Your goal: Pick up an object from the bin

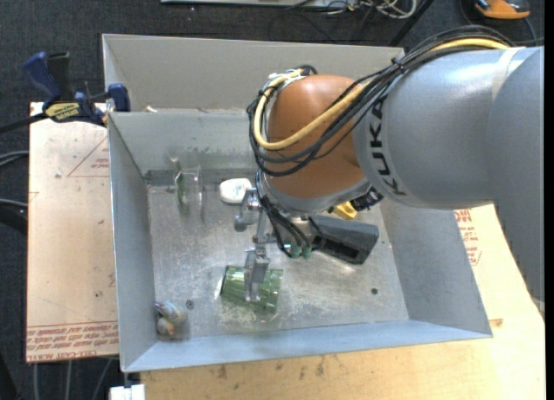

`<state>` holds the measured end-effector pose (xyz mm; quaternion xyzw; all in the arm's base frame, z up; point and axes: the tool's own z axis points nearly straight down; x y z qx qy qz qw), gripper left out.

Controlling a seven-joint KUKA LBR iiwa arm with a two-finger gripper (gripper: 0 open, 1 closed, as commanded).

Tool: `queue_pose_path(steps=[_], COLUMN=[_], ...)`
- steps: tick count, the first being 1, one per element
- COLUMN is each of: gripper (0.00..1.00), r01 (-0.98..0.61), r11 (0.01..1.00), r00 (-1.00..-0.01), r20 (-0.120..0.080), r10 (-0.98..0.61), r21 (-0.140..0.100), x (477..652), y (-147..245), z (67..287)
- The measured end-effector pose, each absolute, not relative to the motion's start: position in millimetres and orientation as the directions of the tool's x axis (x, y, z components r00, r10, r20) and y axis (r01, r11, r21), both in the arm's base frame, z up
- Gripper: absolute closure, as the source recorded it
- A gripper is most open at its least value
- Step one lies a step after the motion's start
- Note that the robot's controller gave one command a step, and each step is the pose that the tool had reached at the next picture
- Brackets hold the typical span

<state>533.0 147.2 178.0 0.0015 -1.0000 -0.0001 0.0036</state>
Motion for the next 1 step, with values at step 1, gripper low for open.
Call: queue_pose_path(steps=[1], gripper=[0.00], r01=[-0.001], r11=[1.000], r00=[-1.000], r20=[0.000], r10=[-0.001], r21=[0.001], x=[534.9], y=[146.7], z=[181.5])
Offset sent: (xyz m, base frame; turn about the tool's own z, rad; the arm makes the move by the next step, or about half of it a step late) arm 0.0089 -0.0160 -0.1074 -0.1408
